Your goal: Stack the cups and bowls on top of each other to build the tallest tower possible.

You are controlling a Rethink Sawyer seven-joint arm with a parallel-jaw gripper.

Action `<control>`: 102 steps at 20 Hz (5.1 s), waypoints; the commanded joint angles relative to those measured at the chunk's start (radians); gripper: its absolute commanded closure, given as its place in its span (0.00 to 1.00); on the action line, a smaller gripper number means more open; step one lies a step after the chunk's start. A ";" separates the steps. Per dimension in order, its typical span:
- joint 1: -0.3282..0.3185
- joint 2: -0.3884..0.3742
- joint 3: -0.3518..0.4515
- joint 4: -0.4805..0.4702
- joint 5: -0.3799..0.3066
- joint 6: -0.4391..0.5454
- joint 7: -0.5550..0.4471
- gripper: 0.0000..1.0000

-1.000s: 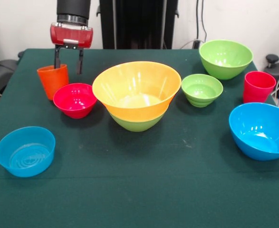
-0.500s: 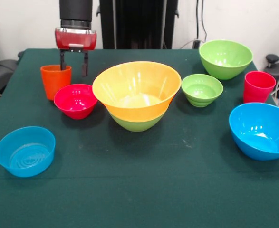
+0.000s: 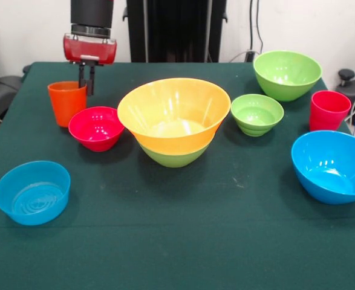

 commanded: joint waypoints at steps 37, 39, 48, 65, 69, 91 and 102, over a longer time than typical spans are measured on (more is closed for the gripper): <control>-0.192 -0.594 0.670 0.173 0.644 1.202 -0.152 1.00; -0.158 -0.597 0.659 0.144 0.641 1.216 -0.107 1.00; -0.001 -0.408 0.558 0.004 0.572 1.092 0.100 1.00; 0.113 -0.317 0.479 -0.217 0.596 1.137 0.083 1.00; 0.124 -0.321 0.464 -0.202 0.601 1.138 0.066 1.00; 0.191 -0.281 0.394 -0.052 0.677 0.919 0.183 1.00; 0.230 -0.268 0.337 -0.001 0.713 0.838 0.161 1.00</control>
